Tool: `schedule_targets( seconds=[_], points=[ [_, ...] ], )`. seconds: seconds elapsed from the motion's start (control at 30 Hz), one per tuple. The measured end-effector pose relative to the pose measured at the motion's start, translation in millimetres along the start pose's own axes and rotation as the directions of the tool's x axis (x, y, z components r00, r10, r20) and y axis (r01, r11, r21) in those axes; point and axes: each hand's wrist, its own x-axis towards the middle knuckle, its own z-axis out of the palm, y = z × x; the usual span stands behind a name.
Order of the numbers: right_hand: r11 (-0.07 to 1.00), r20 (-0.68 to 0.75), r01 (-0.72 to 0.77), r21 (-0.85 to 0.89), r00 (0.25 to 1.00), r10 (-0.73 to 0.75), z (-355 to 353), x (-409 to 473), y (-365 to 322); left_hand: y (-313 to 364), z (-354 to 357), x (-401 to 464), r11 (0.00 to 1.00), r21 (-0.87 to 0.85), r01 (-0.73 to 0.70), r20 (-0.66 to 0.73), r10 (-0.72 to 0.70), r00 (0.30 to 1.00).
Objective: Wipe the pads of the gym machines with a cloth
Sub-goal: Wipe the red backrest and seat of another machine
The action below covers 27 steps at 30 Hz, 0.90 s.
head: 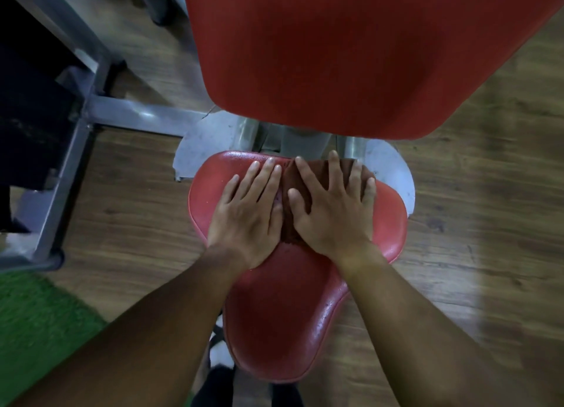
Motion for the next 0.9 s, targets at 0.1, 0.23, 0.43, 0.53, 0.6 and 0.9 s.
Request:
schedule_targets(
  seconds=[0.1, 0.23, 0.43, 0.53, 0.6, 0.9],
  points=[
    [0.999, -0.075, -0.024, -0.045, 0.997, 0.020, 8, -32, -2, -3, 1, -4, 1.000, -0.016, -0.010, -0.012, 0.010, 1.000],
    [0.997, -0.048, 0.000, -0.074, 0.999, -0.003, 3, 1, 10, 0, 4, 1, 1.000, -0.020, 0.014, -0.049, -0.015, 0.999],
    [0.996, -0.115, -0.040, -0.077, 0.993, 0.031, 7, -11, -9, -6, 7, -3, 0.999, -0.033, -0.027, -0.082, 0.024, 0.996],
    [0.995, -0.046, 0.041, -0.087, 0.998, -0.045, 2, -6, 8, -2, 6, -1, 0.999, -0.033, -0.010, -0.101, 0.007, 0.995],
    [0.994, -0.064, -0.071, -0.080, 0.996, 0.066, -2, 16, 17, -1, 6, -1, 0.999, -0.034, -0.014, -0.100, 0.010, 0.995],
    [1.000, -0.112, 0.014, 0.001, 0.994, -0.013, 20, -66, 4, -3, 8, -1, 0.999, -0.022, -0.029, -0.147, 0.025, 0.989]
  ],
)
